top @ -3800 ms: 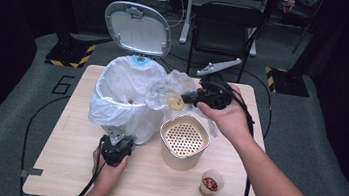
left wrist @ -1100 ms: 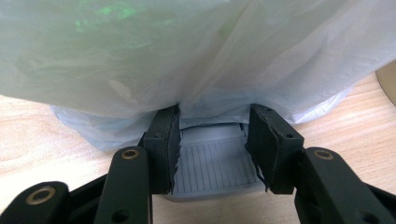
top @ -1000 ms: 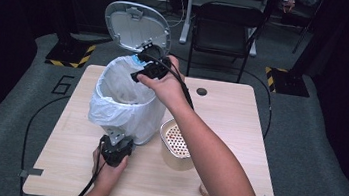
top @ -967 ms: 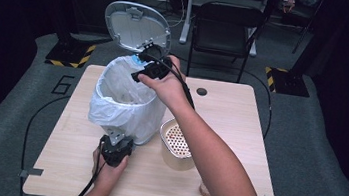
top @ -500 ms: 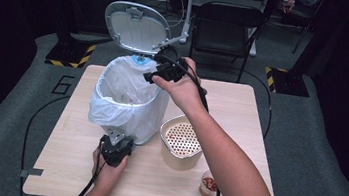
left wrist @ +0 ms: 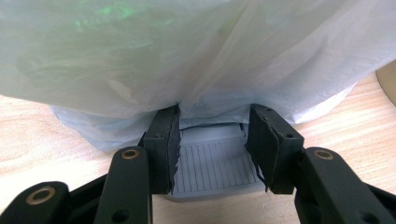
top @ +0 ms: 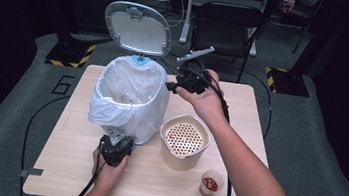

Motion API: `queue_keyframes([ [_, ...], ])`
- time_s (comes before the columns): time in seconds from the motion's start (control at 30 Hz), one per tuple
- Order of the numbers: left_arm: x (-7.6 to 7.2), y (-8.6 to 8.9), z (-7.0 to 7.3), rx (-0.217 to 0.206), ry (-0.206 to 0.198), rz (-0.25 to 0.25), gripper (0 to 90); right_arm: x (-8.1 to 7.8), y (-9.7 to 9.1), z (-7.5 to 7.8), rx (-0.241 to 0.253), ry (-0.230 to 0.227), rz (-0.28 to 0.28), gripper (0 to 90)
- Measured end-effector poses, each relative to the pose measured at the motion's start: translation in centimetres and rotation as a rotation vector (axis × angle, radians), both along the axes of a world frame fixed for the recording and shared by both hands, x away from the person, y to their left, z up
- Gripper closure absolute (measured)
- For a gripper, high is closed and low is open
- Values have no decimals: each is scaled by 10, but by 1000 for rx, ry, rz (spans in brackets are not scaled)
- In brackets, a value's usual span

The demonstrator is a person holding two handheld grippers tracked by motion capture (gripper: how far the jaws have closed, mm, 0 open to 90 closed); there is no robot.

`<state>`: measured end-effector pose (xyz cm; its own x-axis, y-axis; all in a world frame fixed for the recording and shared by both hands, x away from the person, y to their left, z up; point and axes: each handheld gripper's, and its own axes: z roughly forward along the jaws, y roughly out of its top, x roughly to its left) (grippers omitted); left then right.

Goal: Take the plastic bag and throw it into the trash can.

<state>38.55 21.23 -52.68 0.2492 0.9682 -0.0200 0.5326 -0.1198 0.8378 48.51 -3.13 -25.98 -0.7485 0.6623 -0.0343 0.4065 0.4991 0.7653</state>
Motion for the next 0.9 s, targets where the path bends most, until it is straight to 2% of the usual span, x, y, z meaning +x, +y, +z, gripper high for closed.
queue_keyframes([
  [0.07, -1, 1, 1, 12, 10, -6, 540, -2, -7, -5, 4, 11, -8, 541],
  [0.17, 0, 0, 0, 3, -1, 0, 540, -4, -14, -10, 5, 17, -23, 546],
  [0.23, 0, 1, 0, 8, 1, -5, 540, -6, -25, -19, -5, 16, -23, 557],
  [0.27, -1, 1, 0, 12, 8, -8, 540, -6, -25, -19, -5, 16, -23, 557],
  [0.3, 0, -1, 0, -13, 7, -2, 540, -8, -32, -27, -8, 16, -32, 560],
  [0.4, 0, -1, -1, -17, 2, -2, 540, -9, -40, -34, -10, 30, -43, 567],
  [0.43, -1, 1, 0, 10, 21, -14, 540, -11, -48, -42, -18, 34, -46, 582],
  [0.47, 0, -1, -1, -15, 8, -4, 540, -12, -50, -45, -13, 39, -57, 593],
  [0.53, 0, -1, -1, -19, 5, -1, 540, -14, -56, -53, -16, 55, -71, 619],
  [0.57, 0, -1, -1, -19, 5, -1, 540, -14, -60, -57, -25, 53, -59, 639],
  [0.67, 0, -1, -1, -23, 3, 1, 540, -16, -66, -66, -31, 63, -70, 661],
  [0.7, 0, 0, 0, -7, 11, -5, 540, -17, -67, -69, -36, 59, -70, 667],
  [0.73, 0, -1, -1, -21, 4, 1, 540, -20, -72, -77, -52, 50, -79, 680],
  [0.9, 0, -1, -1, -18, -1, 3, 540, -23, -79, -88, -52, 65, -79, 701],
])
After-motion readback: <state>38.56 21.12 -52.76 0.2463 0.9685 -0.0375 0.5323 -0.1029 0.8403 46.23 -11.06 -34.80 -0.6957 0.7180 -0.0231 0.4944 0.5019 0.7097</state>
